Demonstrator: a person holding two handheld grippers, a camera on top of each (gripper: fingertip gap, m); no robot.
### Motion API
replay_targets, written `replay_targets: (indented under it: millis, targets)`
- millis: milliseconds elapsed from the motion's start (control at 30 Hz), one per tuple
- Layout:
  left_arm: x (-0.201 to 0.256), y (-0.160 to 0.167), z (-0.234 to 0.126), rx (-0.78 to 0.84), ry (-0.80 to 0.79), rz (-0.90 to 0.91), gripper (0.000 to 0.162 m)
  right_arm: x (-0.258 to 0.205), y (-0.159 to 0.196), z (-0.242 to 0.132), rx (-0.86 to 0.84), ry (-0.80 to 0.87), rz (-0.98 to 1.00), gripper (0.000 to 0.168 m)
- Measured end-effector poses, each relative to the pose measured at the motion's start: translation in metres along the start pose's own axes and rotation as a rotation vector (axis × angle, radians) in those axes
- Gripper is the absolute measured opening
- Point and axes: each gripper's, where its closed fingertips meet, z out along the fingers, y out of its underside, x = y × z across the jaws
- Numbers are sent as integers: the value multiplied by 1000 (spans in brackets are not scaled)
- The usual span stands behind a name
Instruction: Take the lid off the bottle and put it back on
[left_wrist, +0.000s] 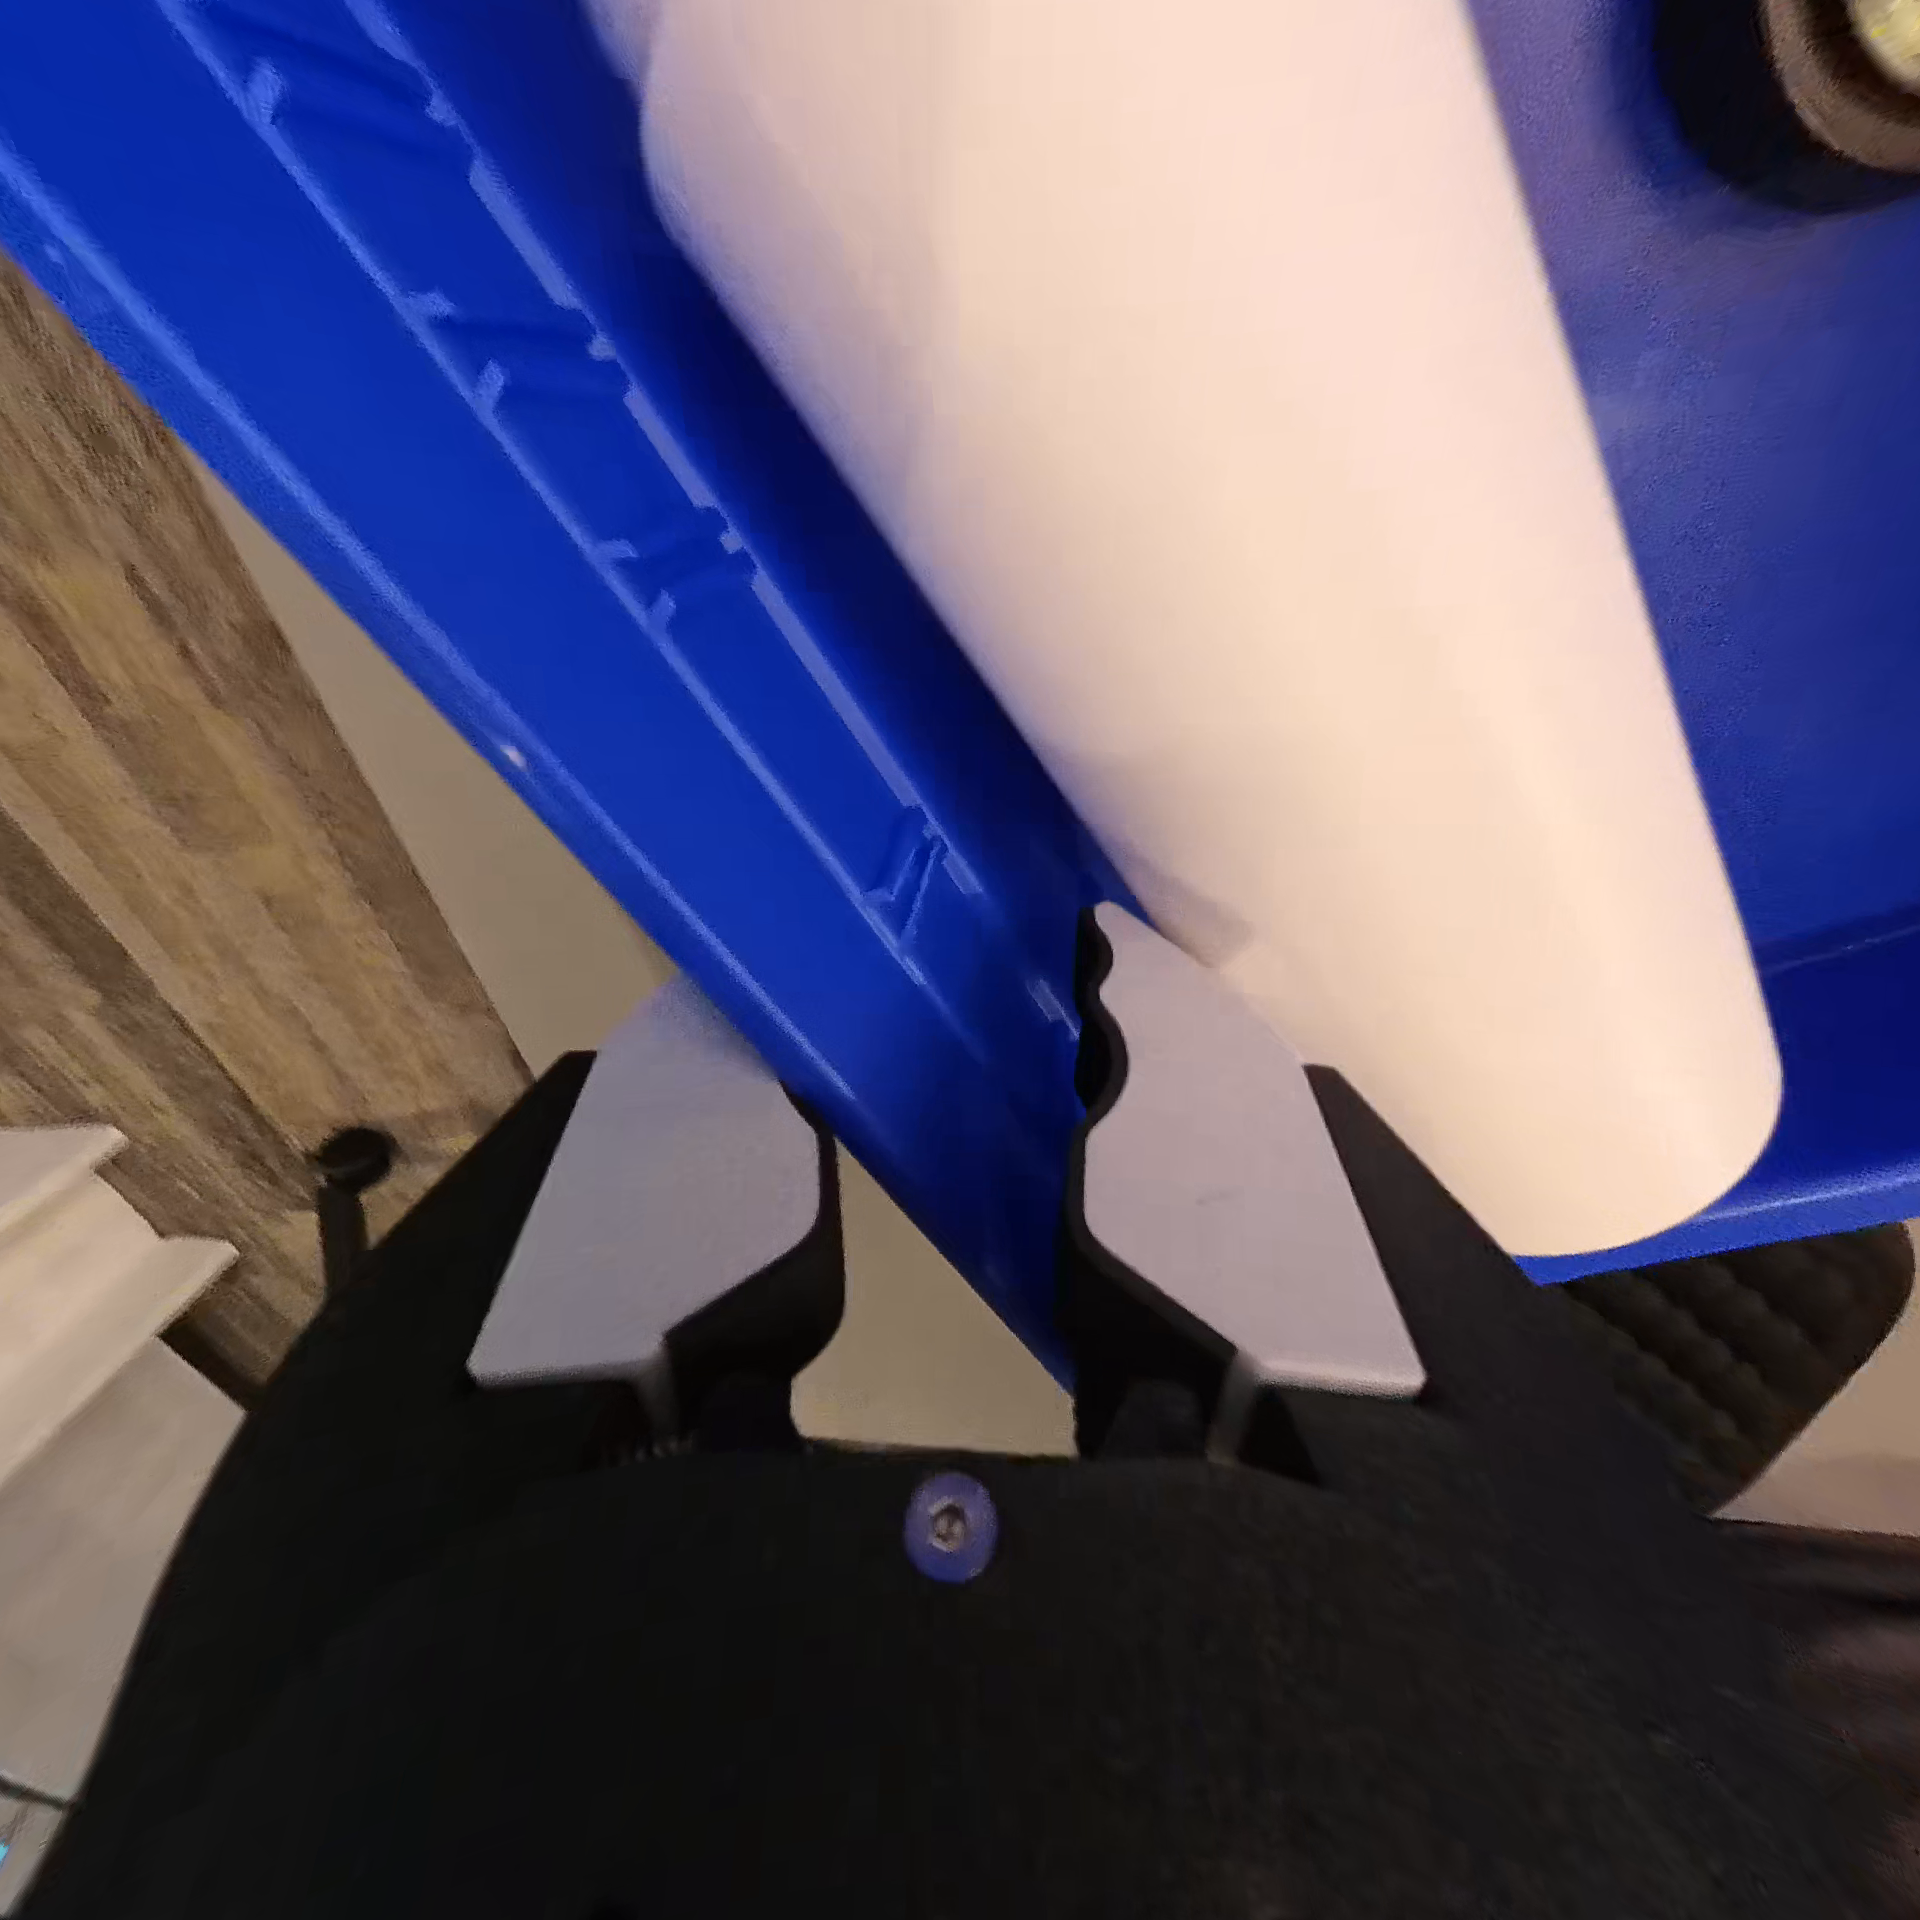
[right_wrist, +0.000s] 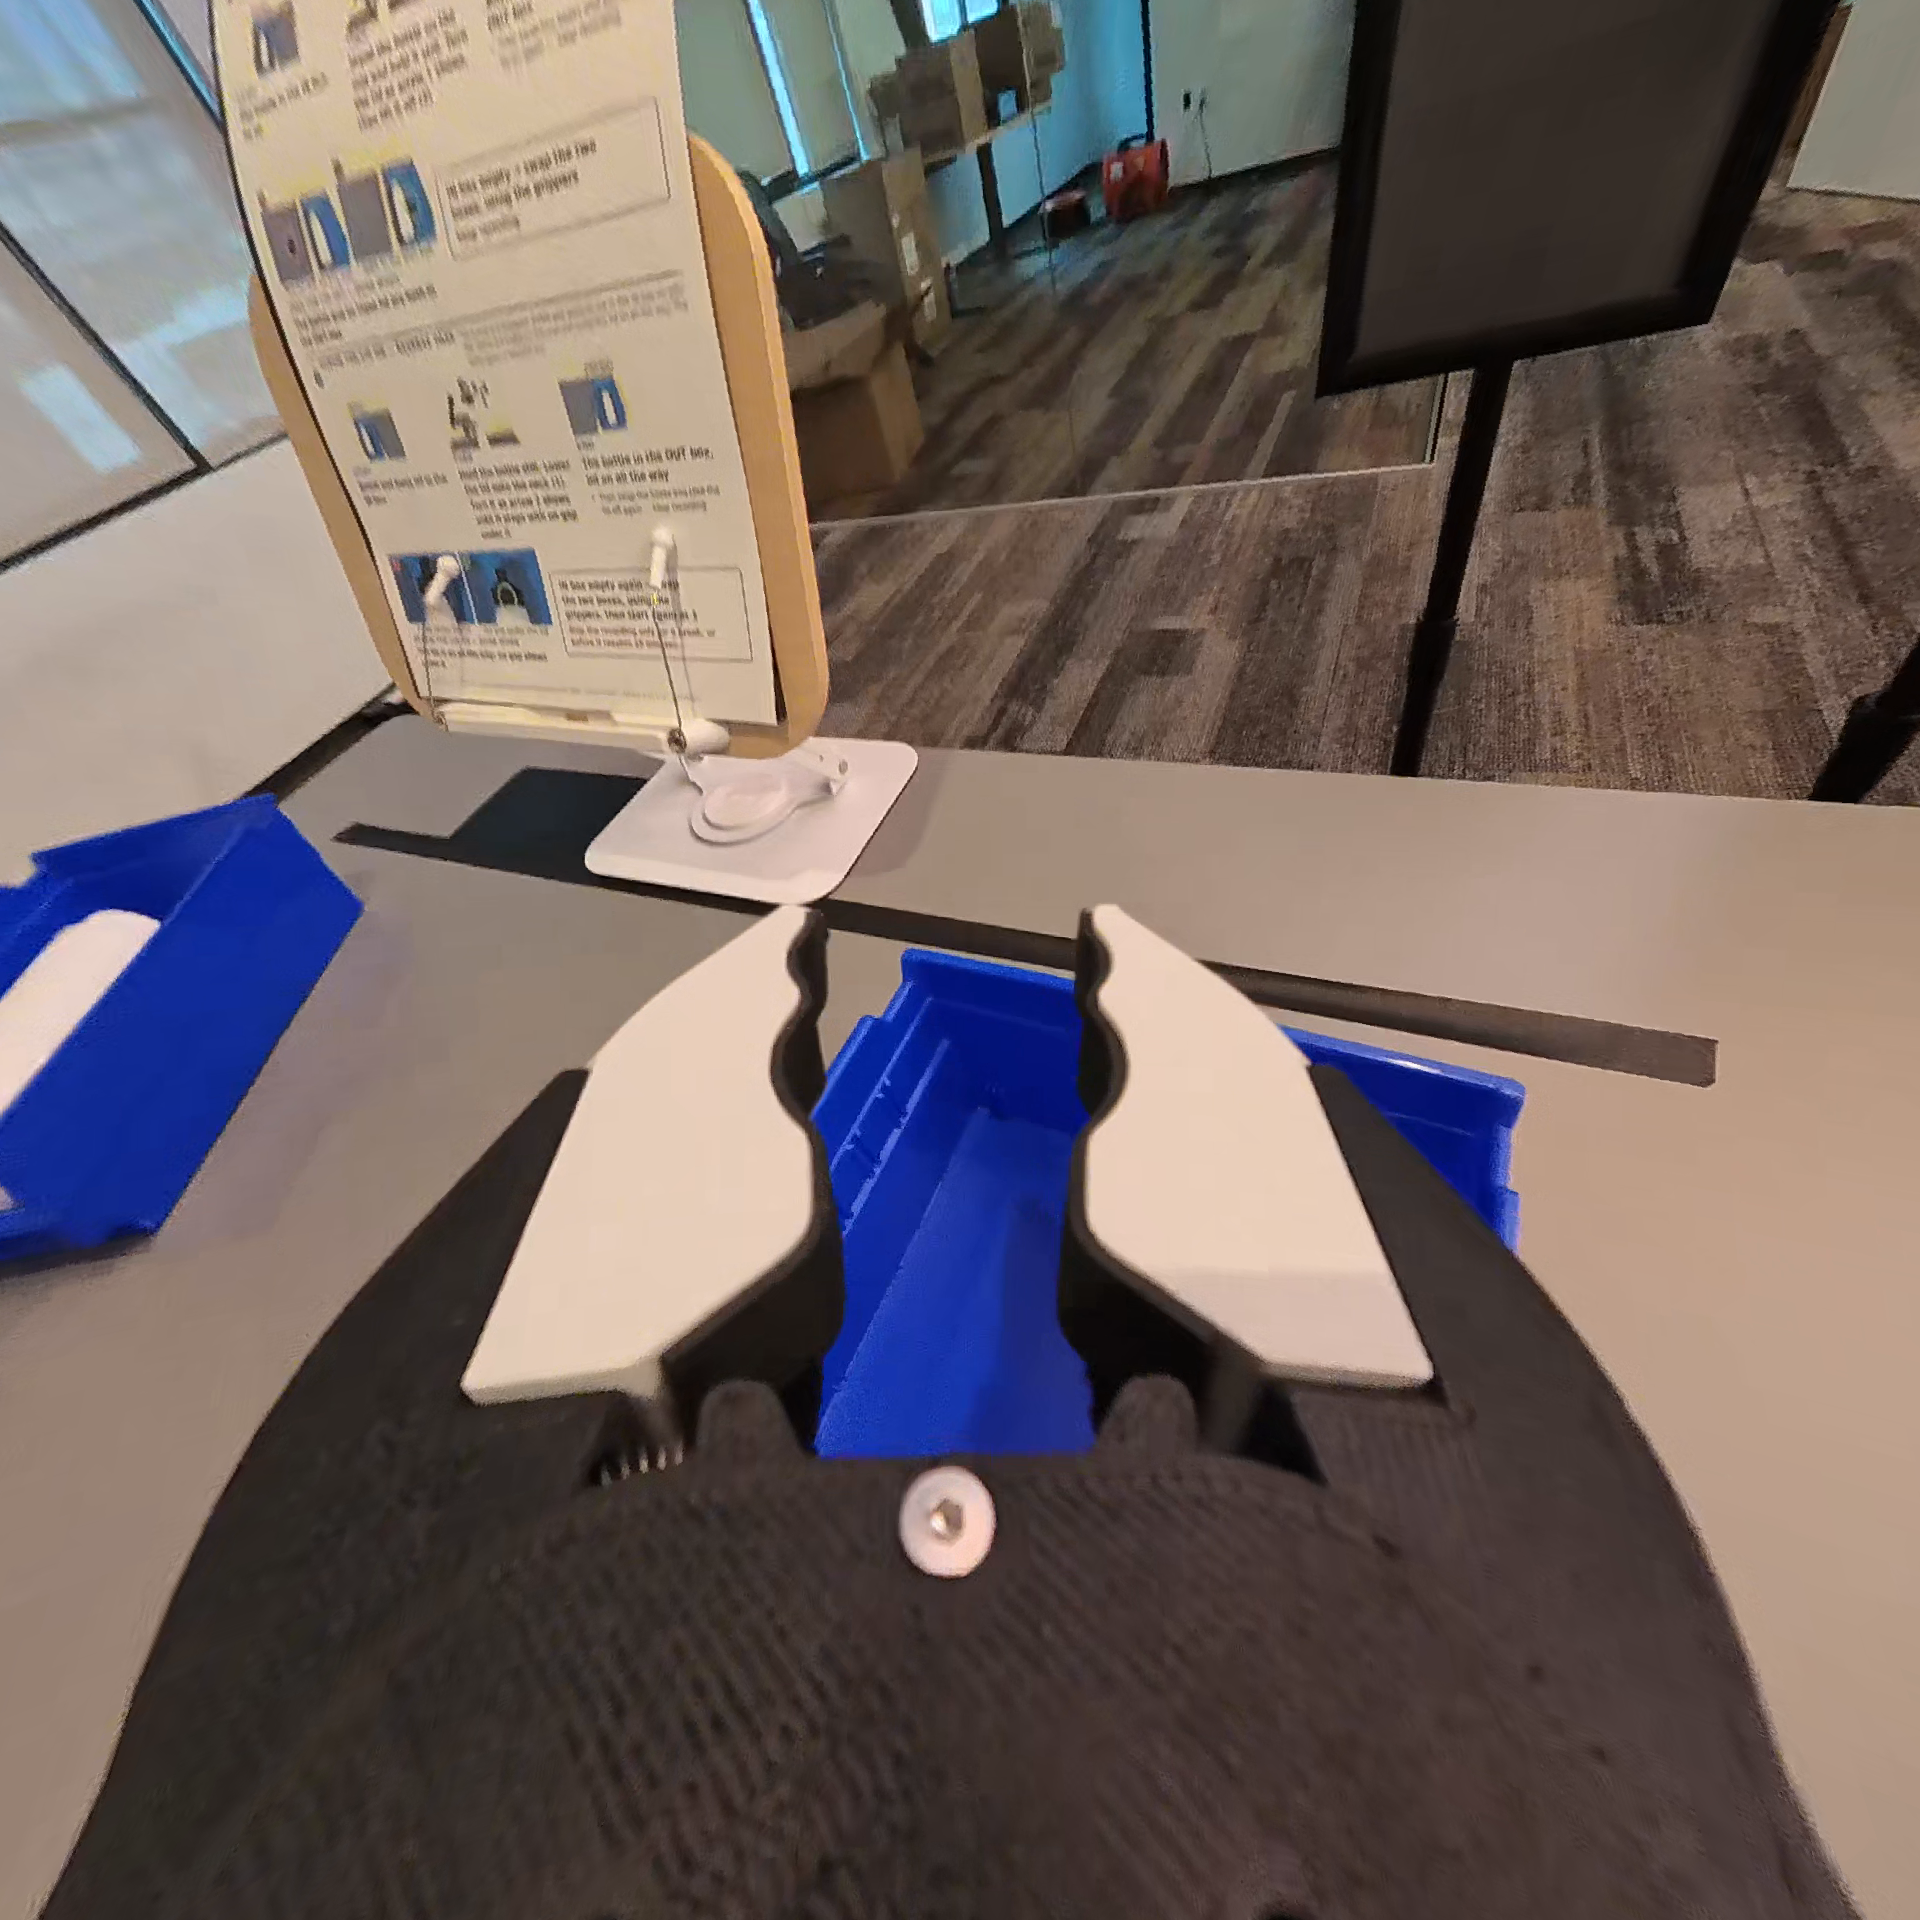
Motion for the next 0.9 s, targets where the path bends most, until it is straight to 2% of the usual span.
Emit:
replay_targets:
  millis: [200,333,467,633,700,767,833,900]
  targets:
    - [17,-24,-4,70,-9,179,38,-11,27,28,-132,-54,-8,48]
    - [23,-38,-8,118,-64,295,37,-19,50,44,-251,-44,-85,48]
    - [24,-43,-7,119,-79,245,35,-21,61,53,-313,-4,-165,48]
    - [24,-41,-5,102,-60,188,35,-23,63,55,-316,-7,-165,48]
    - [21,-41,-4,93,-74,163,42,-22,61,54,-312,-2,-164,48]
    - [13,-42,-6,99,-122,144,62,-22,59,53,-303,-3,-161,48]
    - [9,-46,-18,151,-151,115,74,-24,58,52,-298,-8,-161,48]
    - [15,-48,-41,231,-146,91,76,-25,57,51,-300,-3,-175,48]
